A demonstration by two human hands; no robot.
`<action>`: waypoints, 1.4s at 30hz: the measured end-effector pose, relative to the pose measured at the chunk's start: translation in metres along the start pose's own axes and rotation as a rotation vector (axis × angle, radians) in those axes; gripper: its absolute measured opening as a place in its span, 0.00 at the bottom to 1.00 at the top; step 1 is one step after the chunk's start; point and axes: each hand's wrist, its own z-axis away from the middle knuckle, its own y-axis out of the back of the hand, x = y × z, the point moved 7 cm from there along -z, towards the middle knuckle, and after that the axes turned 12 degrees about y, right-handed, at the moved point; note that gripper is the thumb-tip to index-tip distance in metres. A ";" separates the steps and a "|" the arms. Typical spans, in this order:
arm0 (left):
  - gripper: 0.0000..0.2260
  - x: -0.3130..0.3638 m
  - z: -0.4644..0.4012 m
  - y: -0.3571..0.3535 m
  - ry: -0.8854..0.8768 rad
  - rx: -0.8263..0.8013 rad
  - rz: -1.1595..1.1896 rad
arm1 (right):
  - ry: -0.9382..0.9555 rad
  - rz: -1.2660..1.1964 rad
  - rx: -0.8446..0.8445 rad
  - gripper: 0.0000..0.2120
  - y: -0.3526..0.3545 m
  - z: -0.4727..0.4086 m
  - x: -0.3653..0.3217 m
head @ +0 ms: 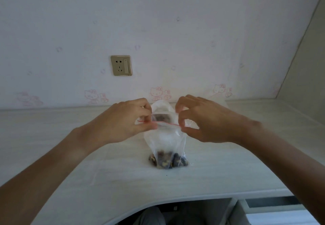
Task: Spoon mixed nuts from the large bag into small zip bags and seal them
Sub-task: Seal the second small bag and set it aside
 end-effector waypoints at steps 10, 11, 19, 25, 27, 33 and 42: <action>0.16 0.008 -0.004 0.009 -0.101 0.086 0.249 | -0.070 -0.236 0.238 0.04 0.016 -0.015 -0.007; 0.15 0.010 -0.004 0.010 -0.125 0.106 0.280 | -0.082 -0.335 0.237 0.05 0.016 -0.016 -0.006; 0.08 0.027 -0.005 0.012 -0.215 0.050 0.398 | -0.119 -0.611 0.168 0.09 0.012 -0.026 0.005; 0.14 0.030 -0.014 0.020 -0.238 -0.012 0.297 | -0.041 -0.511 -0.027 0.09 0.016 -0.024 0.005; 0.14 0.029 -0.016 0.026 -0.249 0.004 0.257 | -0.035 -0.488 -0.080 0.09 0.019 -0.021 0.009; 0.15 0.034 -0.023 0.031 -0.237 0.008 0.238 | -0.011 -0.363 -0.102 0.07 0.028 -0.024 0.008; 0.15 0.007 -0.020 0.036 -0.144 0.038 0.227 | 0.153 -0.085 -0.044 0.09 0.035 -0.010 0.000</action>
